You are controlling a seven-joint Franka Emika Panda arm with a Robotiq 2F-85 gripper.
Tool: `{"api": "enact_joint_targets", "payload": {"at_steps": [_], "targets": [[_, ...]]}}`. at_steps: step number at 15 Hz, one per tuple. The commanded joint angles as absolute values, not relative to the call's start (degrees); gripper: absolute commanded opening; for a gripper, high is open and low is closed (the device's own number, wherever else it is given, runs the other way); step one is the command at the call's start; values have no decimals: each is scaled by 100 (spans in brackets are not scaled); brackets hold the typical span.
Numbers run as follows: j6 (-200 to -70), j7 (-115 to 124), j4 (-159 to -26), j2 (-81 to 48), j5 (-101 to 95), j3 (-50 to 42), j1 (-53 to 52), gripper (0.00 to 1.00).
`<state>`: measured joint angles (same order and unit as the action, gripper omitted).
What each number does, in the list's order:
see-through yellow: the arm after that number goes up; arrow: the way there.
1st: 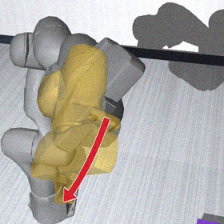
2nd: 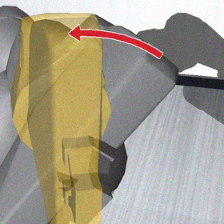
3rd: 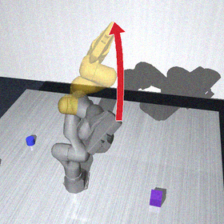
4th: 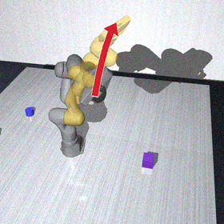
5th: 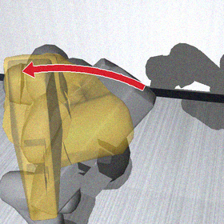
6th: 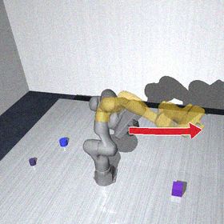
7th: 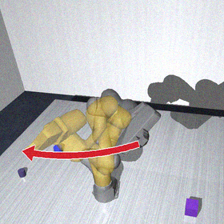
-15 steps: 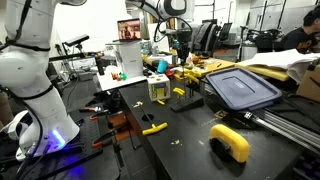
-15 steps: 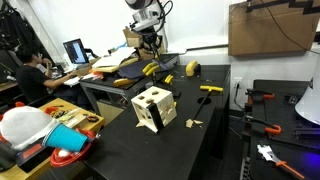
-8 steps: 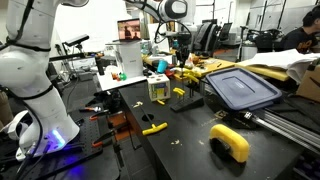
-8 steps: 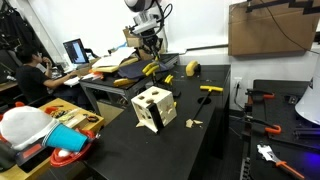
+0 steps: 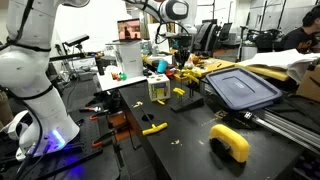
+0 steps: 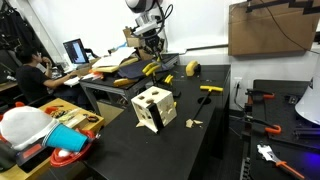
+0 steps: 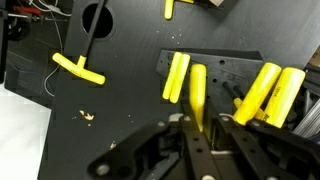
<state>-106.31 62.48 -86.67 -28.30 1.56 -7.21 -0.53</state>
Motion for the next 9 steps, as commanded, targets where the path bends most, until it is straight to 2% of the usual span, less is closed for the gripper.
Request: {"api": "enact_joint_targets", "payload": {"at_steps": [1,9], "targets": [[-10468,6377,-8673,-2782,272,-705,-14,4],[-10594,6344,-8720,-2753,308,-697,-7,4]]}}
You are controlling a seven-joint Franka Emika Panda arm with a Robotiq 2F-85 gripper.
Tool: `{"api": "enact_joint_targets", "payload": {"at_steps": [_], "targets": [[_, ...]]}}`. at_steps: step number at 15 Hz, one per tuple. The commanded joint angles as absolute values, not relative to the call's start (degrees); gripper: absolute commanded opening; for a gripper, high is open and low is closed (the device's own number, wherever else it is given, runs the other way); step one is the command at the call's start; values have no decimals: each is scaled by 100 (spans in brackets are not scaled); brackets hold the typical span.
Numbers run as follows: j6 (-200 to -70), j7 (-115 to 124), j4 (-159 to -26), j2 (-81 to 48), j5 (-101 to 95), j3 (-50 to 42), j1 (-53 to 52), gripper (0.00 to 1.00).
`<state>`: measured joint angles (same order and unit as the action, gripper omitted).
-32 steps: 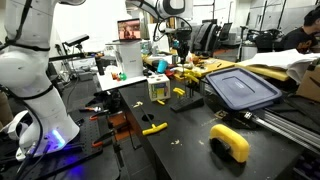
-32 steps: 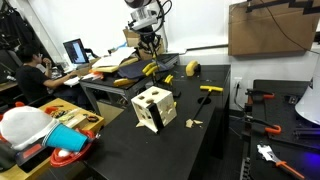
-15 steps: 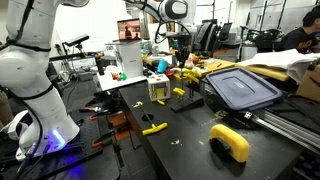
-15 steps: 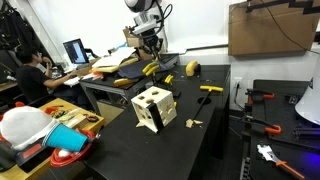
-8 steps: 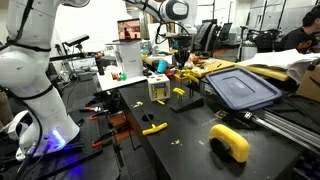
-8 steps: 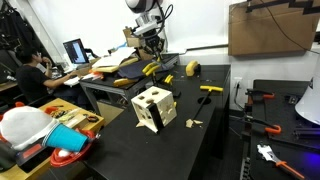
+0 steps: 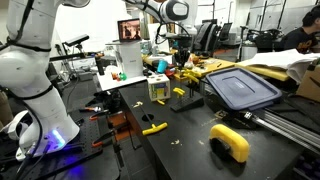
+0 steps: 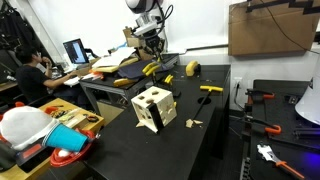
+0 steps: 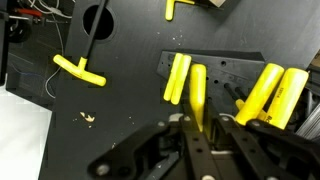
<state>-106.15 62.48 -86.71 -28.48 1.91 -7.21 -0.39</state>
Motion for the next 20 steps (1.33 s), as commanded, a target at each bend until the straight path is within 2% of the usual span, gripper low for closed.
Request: {"api": "enact_joint_targets", "payload": {"at_steps": [1,20], "targets": [[-10590,6340,-8718,-2756,316,-696,-4,4],[-10781,6311,-8842,-2700,124,-739,-76,4]]}}
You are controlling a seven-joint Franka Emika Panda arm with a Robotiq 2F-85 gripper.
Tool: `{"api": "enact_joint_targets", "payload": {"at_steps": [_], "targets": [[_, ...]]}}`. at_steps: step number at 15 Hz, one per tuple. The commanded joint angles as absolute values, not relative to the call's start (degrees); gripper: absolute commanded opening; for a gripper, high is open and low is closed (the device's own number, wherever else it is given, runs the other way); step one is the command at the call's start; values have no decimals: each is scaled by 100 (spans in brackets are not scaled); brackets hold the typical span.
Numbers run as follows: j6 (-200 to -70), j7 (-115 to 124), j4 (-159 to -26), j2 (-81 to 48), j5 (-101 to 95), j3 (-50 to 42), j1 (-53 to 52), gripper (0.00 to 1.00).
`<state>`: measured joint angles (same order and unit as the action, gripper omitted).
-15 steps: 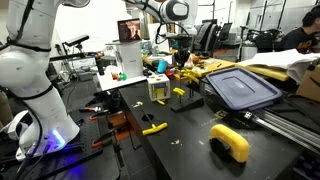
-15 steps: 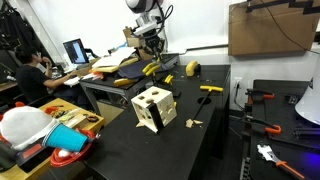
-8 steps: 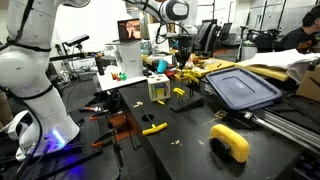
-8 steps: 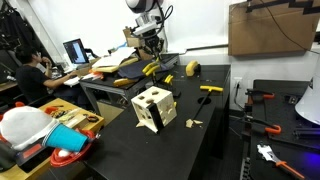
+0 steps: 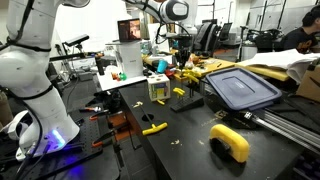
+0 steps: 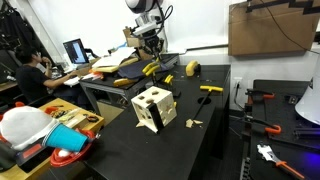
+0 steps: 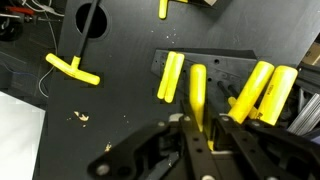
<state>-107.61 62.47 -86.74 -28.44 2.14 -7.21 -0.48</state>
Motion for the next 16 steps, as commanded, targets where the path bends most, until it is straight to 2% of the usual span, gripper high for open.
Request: {"api": "enact_joint_targets", "payload": {"at_steps": [1,16], "targets": [[-10764,6313,-8840,-2697,111,-742,-79,4],[-10780,6285,-8894,-2701,86,-711,-68,4]]}}
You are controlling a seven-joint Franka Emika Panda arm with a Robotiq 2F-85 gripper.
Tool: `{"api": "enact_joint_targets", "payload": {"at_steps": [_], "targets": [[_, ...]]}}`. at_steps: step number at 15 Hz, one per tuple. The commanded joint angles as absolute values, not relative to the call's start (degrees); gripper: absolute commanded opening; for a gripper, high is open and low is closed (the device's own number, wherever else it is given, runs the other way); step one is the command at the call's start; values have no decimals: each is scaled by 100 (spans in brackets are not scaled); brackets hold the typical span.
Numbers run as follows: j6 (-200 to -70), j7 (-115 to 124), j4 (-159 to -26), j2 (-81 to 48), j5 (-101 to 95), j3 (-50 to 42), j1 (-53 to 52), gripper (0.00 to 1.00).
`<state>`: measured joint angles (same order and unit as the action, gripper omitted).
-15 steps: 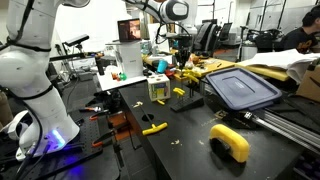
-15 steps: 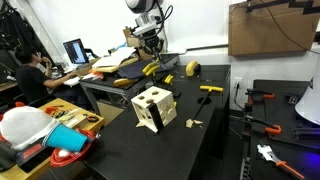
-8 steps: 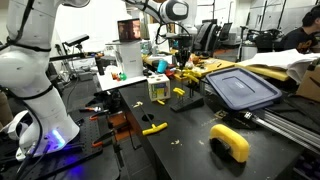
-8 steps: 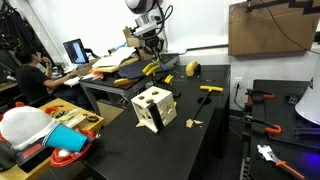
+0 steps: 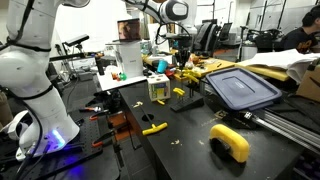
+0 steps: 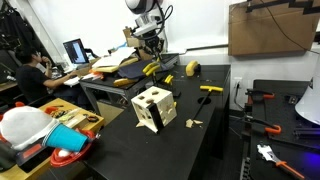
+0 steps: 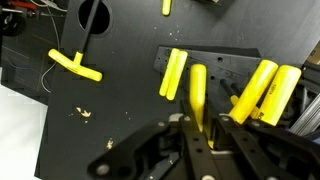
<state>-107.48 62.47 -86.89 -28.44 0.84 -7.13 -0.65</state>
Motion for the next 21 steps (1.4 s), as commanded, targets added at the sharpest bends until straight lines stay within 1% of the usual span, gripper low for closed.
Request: {"api": "enact_joint_targets", "payload": {"at_steps": [1,21], "targets": [[-10780,6284,-8897,-2696,93,-708,-66,4],[-10840,6235,-8967,-2538,250,-683,-14,4]]}}
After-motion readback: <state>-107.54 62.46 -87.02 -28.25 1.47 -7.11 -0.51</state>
